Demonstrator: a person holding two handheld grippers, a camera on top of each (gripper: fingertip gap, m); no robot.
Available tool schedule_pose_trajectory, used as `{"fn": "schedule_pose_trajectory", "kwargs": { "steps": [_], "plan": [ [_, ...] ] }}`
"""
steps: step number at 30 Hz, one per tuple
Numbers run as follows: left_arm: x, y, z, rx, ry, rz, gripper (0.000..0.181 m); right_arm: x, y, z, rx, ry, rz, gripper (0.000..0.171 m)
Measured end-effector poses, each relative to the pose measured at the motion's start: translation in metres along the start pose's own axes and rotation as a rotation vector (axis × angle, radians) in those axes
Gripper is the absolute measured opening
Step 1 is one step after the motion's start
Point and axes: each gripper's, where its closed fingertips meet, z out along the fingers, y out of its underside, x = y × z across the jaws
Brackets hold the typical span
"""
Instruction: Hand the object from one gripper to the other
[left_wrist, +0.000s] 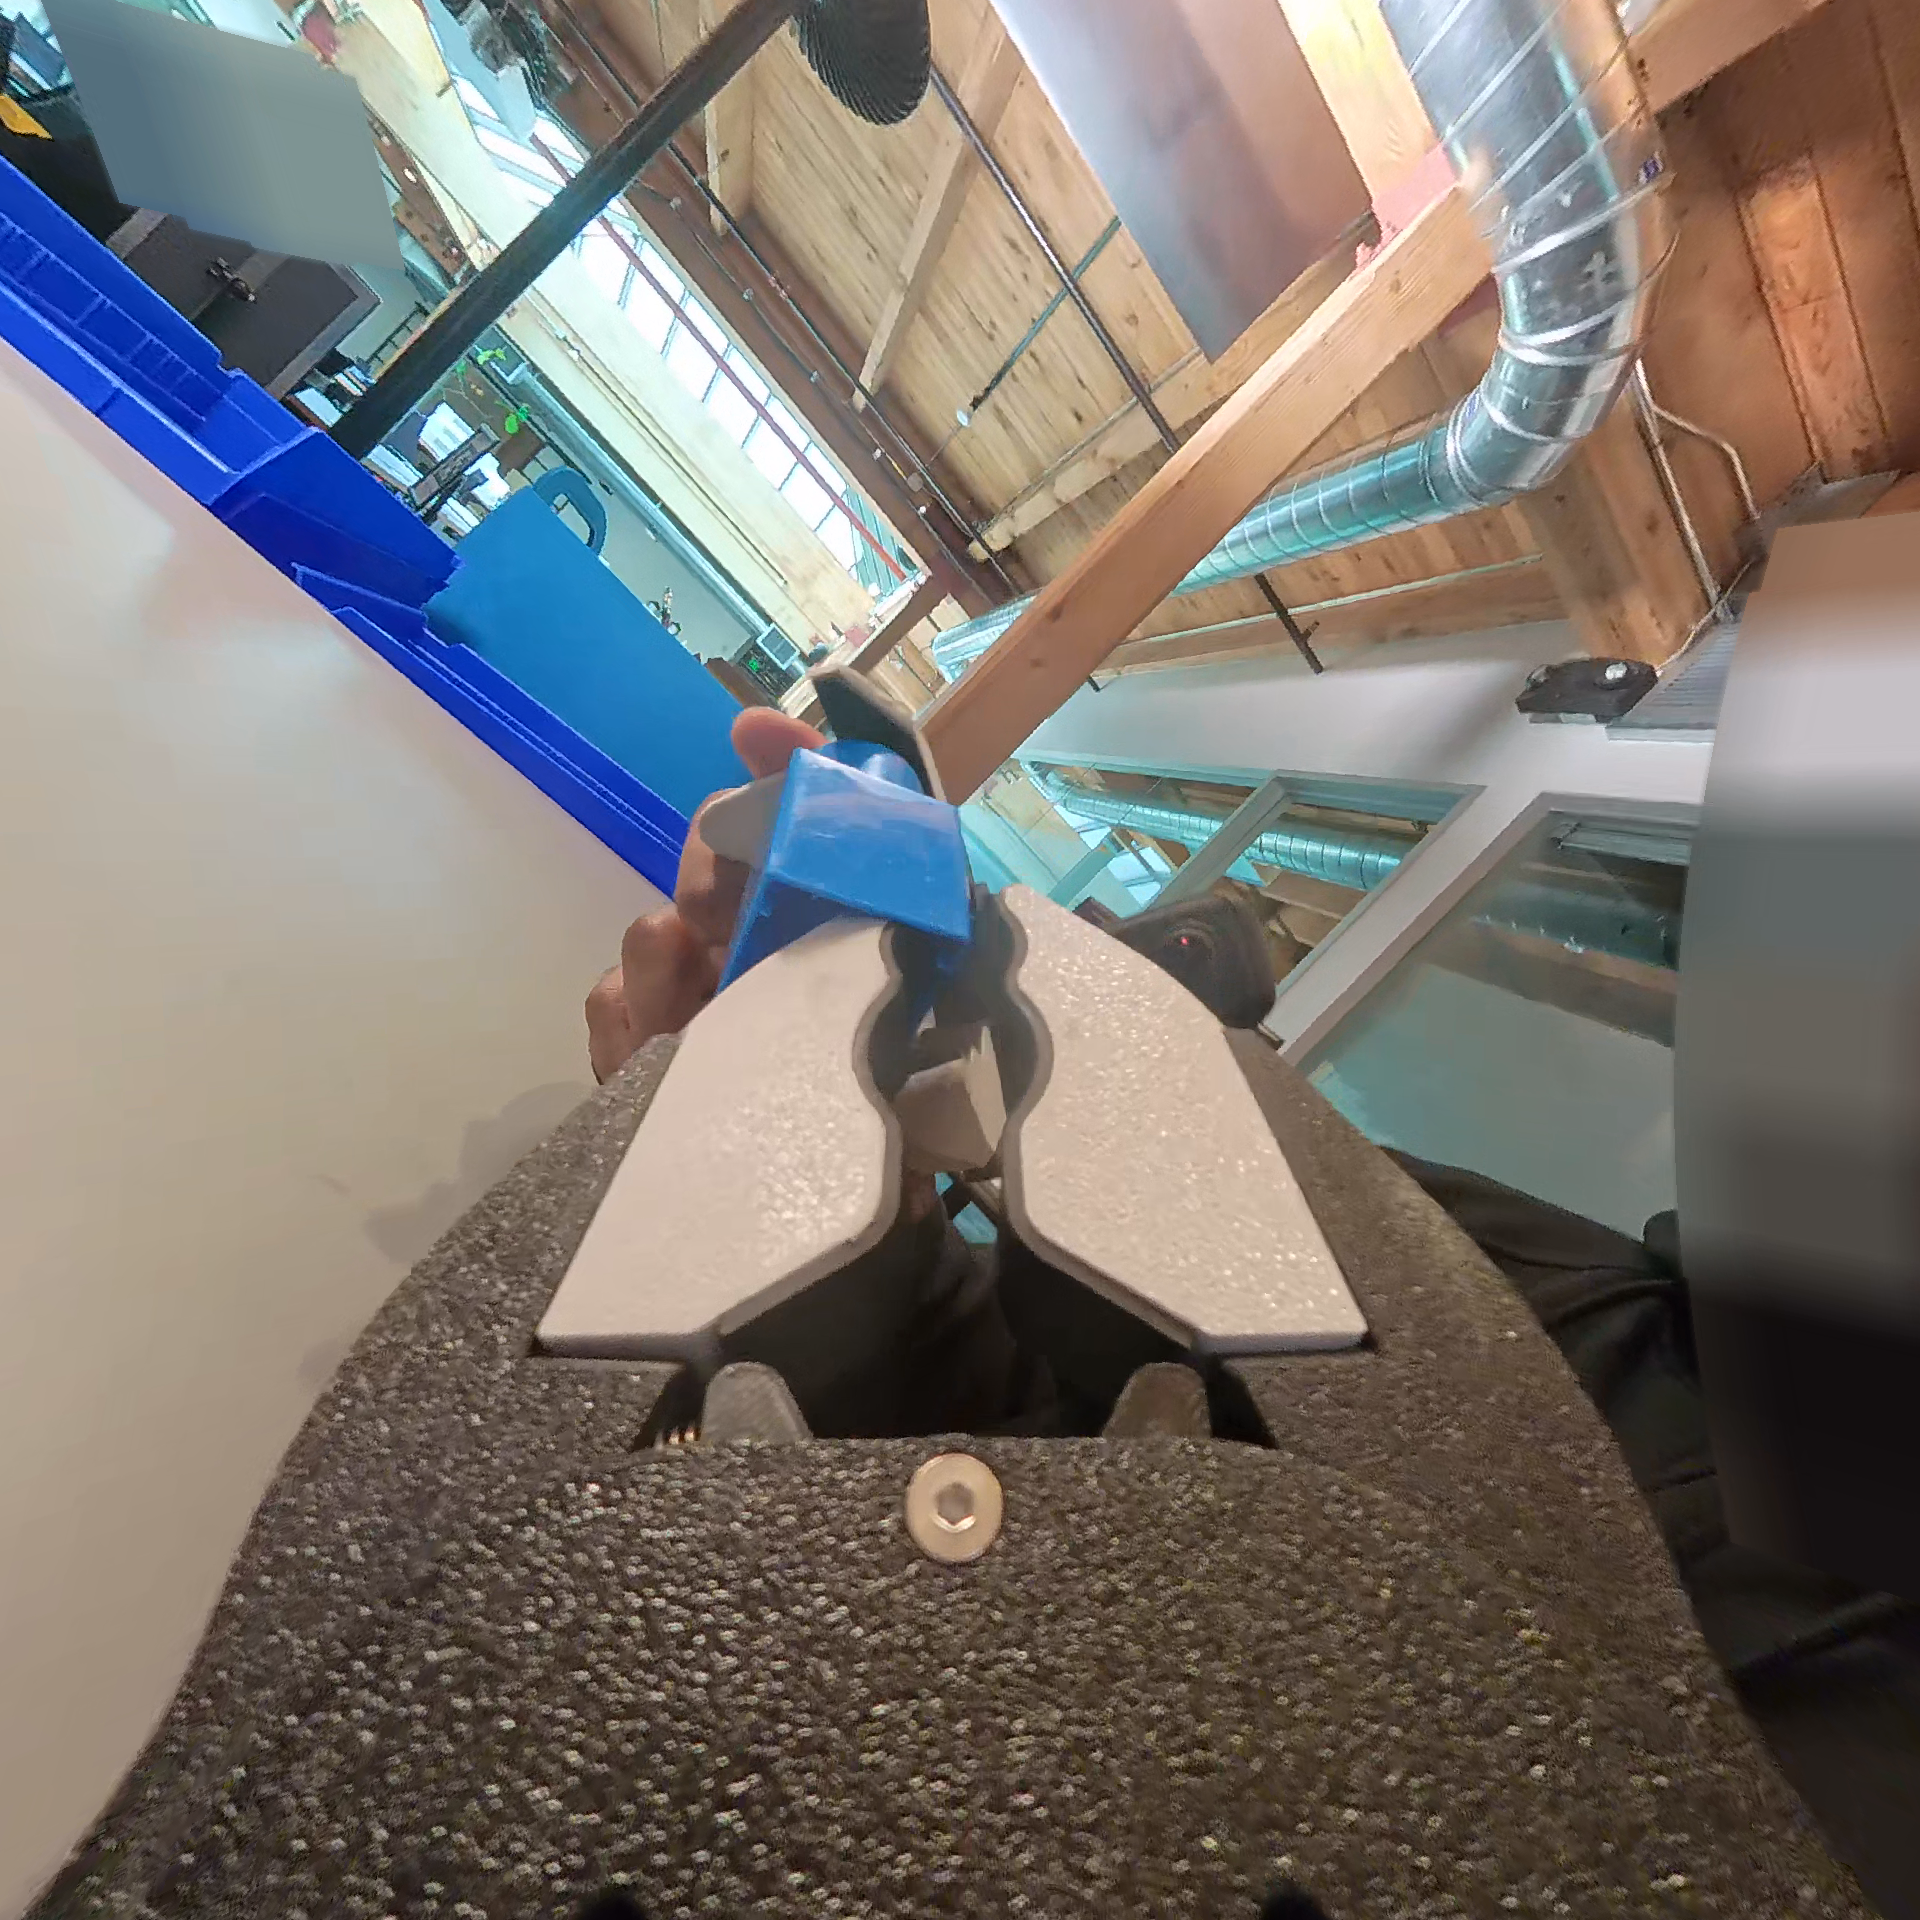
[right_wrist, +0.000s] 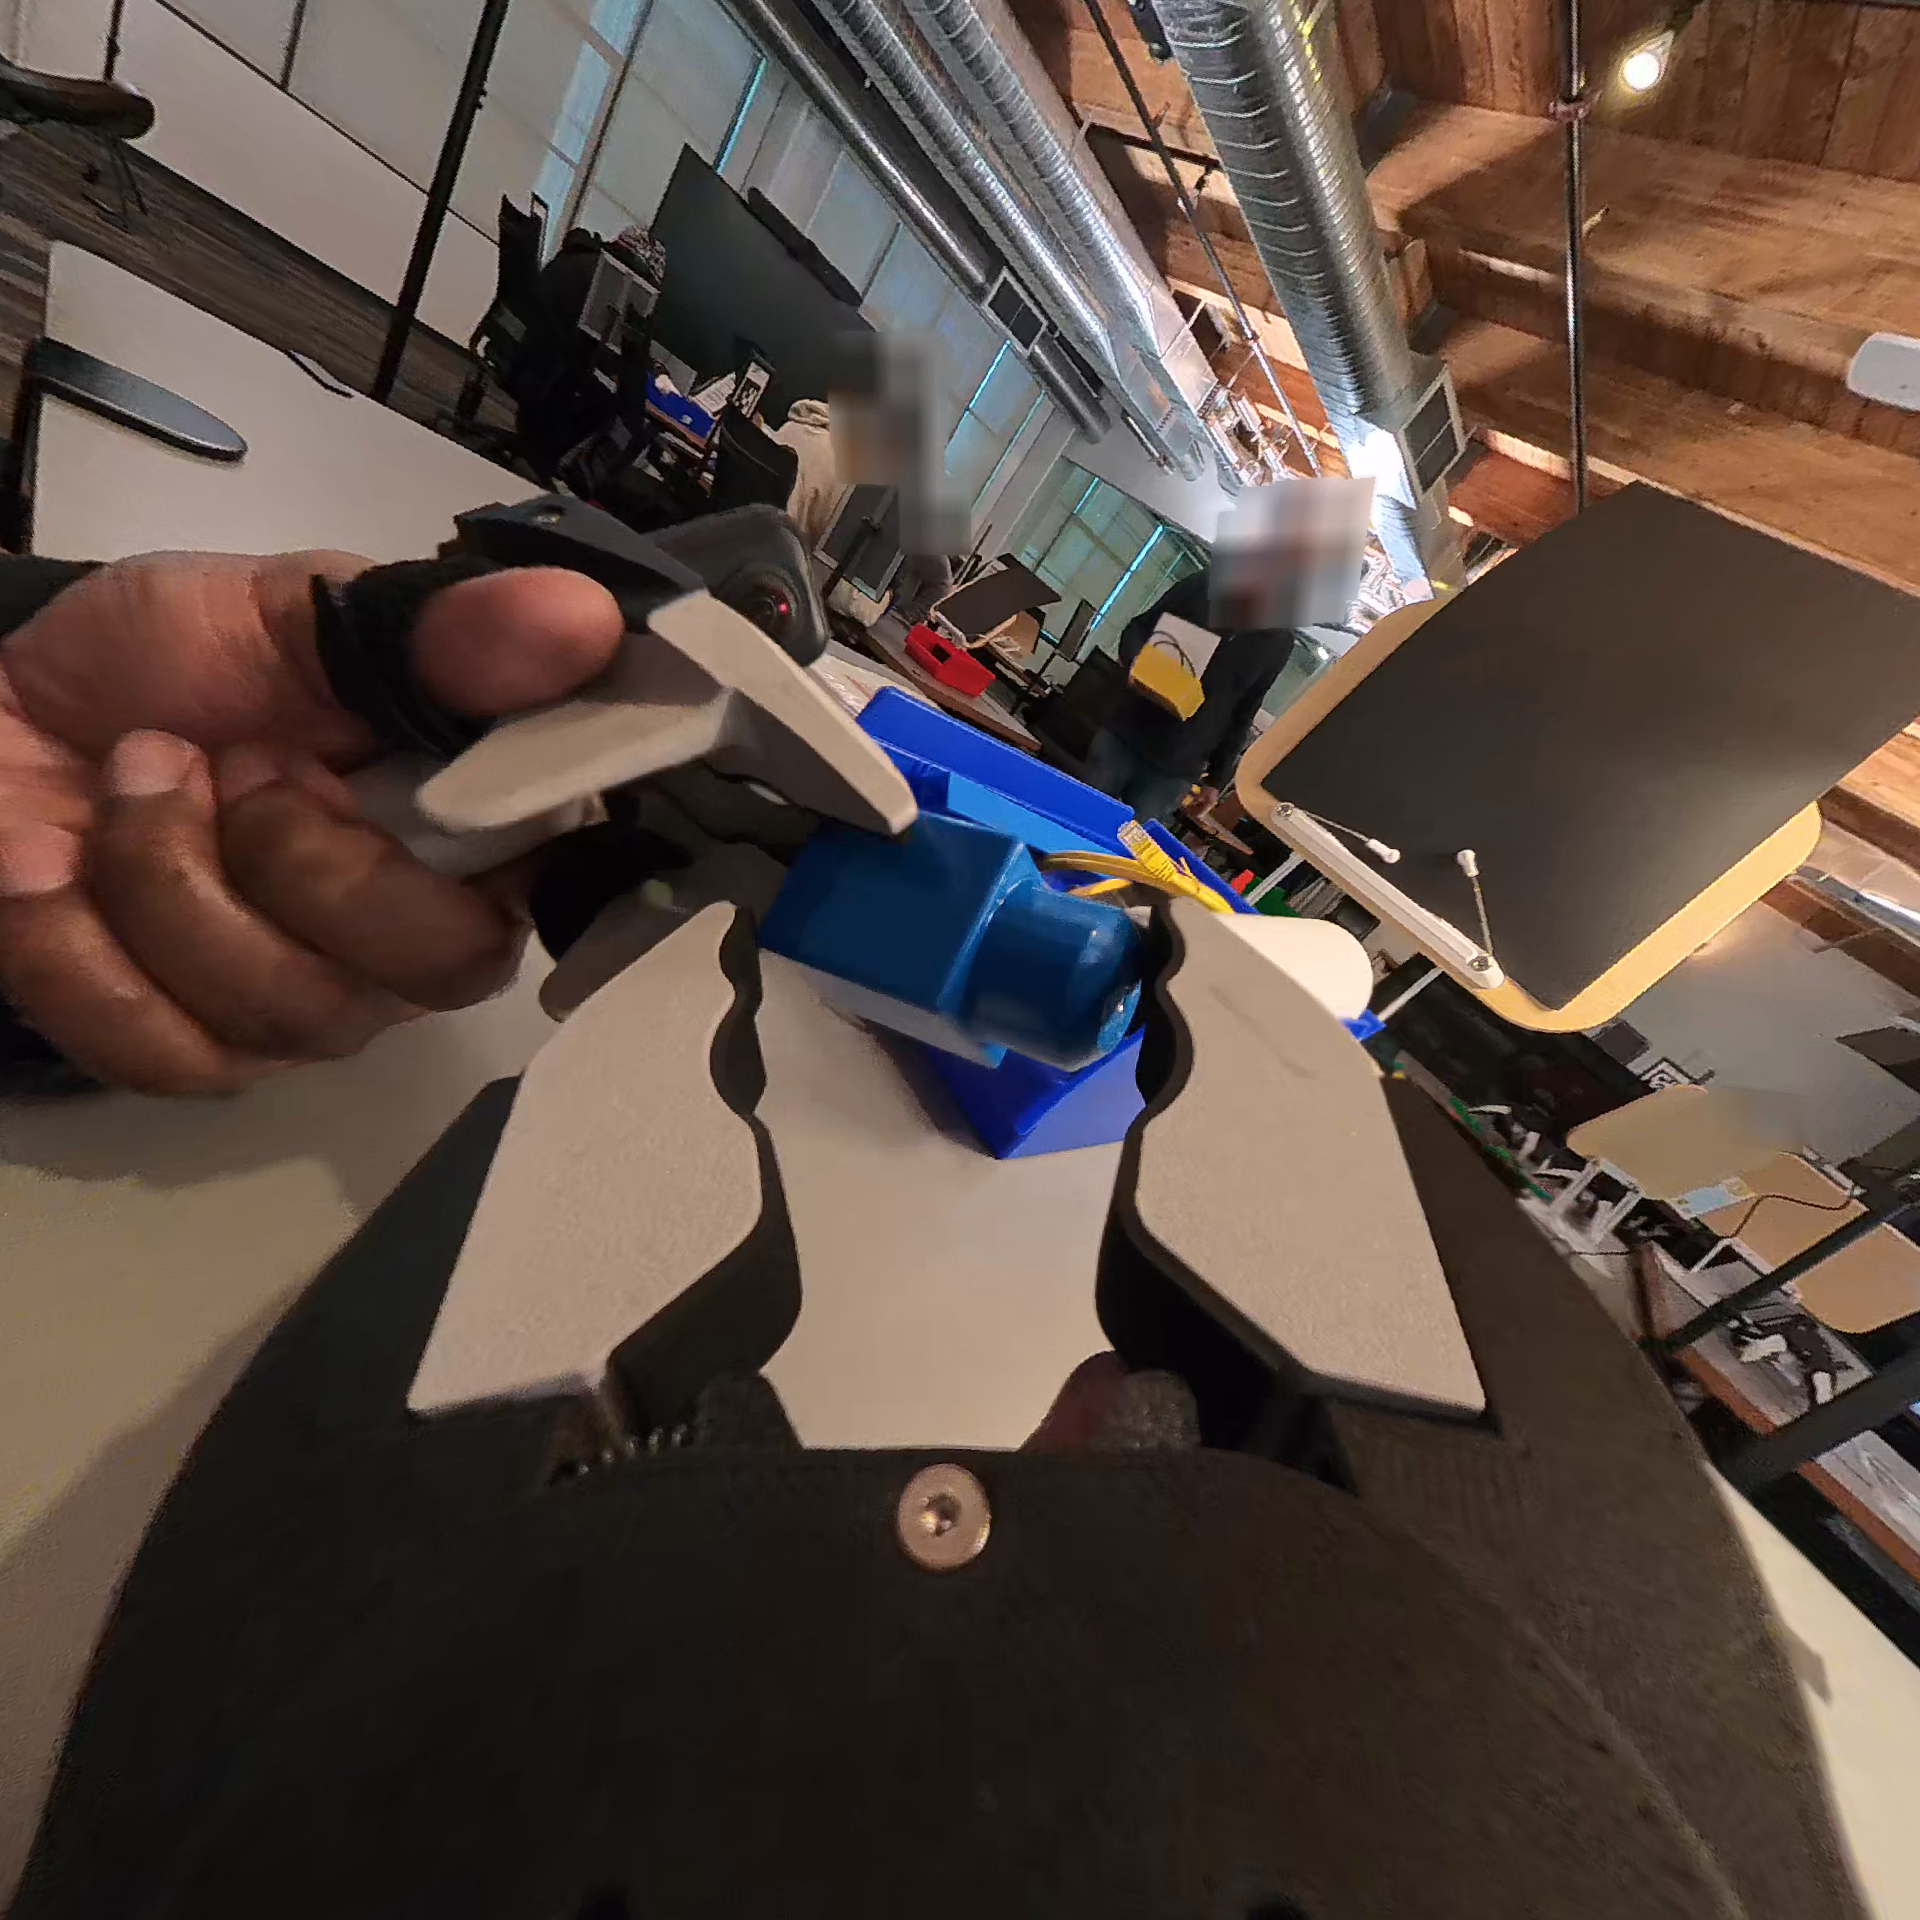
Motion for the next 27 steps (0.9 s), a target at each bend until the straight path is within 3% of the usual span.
{"fn": "schedule_pose_trajectory", "kwargs": {
  "steps": [4, 11, 16, 19, 21, 27],
  "plan": [
    [0.000, 0.000, -0.007, -0.061, -0.057, 0.126, 0.028, 0.006, 0.001, -0.003, 0.008, -0.015, 0.092, 0.072],
    [-0.021, -0.017, -0.038, -0.160, -0.369, 0.507, 0.054, -0.003, -0.002, -0.005, 0.033, -0.147, 0.255, 0.071],
    [-0.008, 0.021, -0.027, -0.343, -0.235, 0.406, 0.072, -0.031, -0.010, -0.011, 0.060, -0.371, 0.361, 0.071],
    [-0.006, 0.035, -0.020, -0.389, -0.200, 0.324, 0.067, -0.044, -0.008, -0.010, 0.033, -0.416, 0.301, 0.071],
    [-0.016, 0.042, -0.021, -0.436, -0.257, 0.302, 0.050, -0.048, -0.007, -0.011, 0.026, -0.427, 0.280, 0.071],
    [-0.017, 0.026, -0.014, -0.298, -0.270, 0.236, 0.042, -0.034, -0.006, -0.007, 0.032, -0.332, 0.289, 0.071]
  ]
}}
